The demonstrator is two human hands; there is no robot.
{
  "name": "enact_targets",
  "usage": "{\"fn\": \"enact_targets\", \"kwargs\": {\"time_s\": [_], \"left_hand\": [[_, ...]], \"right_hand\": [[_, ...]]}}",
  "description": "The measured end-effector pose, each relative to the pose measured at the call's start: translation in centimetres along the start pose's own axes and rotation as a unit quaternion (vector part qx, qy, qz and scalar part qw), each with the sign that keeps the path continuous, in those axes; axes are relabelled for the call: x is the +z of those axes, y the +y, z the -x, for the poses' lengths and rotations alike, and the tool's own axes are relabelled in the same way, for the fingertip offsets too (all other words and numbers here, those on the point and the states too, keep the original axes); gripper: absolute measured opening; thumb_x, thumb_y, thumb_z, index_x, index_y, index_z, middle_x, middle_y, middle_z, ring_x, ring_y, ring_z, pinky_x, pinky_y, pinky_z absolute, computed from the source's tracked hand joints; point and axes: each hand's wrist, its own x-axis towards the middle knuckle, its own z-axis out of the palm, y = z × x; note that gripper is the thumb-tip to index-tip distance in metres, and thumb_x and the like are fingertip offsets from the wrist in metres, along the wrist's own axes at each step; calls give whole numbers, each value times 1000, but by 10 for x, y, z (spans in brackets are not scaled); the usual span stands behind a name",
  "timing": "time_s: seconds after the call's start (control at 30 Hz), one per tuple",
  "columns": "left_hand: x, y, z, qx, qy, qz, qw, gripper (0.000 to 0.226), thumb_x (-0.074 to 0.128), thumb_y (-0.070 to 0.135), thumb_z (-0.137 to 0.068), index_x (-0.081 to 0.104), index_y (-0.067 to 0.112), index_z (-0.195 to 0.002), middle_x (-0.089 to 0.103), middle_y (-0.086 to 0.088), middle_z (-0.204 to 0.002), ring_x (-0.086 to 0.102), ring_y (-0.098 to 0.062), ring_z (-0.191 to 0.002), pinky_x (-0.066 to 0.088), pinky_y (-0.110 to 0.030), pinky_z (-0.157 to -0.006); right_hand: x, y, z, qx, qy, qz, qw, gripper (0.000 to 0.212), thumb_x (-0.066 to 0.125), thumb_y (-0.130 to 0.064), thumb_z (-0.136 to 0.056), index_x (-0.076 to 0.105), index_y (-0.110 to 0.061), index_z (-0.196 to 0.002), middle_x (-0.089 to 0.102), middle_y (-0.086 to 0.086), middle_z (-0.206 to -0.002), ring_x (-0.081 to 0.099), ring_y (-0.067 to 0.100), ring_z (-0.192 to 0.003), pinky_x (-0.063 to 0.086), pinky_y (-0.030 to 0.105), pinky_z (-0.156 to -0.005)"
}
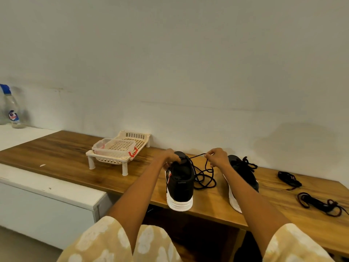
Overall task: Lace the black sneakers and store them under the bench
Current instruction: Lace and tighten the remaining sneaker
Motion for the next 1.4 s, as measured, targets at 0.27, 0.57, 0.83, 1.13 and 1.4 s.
{"fn": "enact_targets", "kwargs": {"time_s": [0.27, 0.57, 0.83, 1.13, 1.4], "left_hand": [[-15, -22, 13, -41, 35, 293, 954, 9, 52, -8, -88, 54, 1, -86, 56, -16, -90, 58, -29, -88, 52, -42, -88], [-25, -58, 19, -42, -61, 486, 871, 23, 55, -4, -88, 54, -2, -111, 63, -20, -101, 63, -32, -99, 58, -36, -76], [-26, -67, 14, -18, -82, 451, 888, 13, 61, 9, -88, 60, 4, -100, 65, -15, -96, 63, -28, -93, 51, -39, -87], [-26, -61, 8, 32, -30, 324, 945, 24, 54, 26, -95, 60, 7, -109, 65, -13, -106, 64, -27, -98, 54, -37, -81], [-9, -54, 0, 115, 123, 115, 979, 14, 50, 17, -97, 59, 14, -86, 65, -2, -90, 67, -15, -70, 52, -27, -65]], "right_hand": [[19, -32, 14, -86, -27, -20, 996, 30, 49, -6, -95, 63, -4, -121, 66, 14, -113, 61, 24, -106, 43, 26, -91], [55, -75, 20, -151, -114, 20, 982, 20, 66, -15, -87, 72, -7, -104, 70, 7, -108, 63, 18, -100, 45, 23, -84], [76, -76, 23, -171, -70, 74, 980, 20, 63, -20, -90, 73, -13, -106, 70, 3, -111, 63, 18, -100, 47, 28, -89], [80, -77, 14, -187, -54, 85, 977, 14, 63, -10, -87, 71, -9, -99, 70, 7, -104, 64, 21, -96, 48, 26, -82], [72, -78, 0, -185, -137, 61, 971, 19, 59, -4, -86, 61, -10, -105, 67, 11, -101, 62, 25, -96, 48, 29, -80]]}}
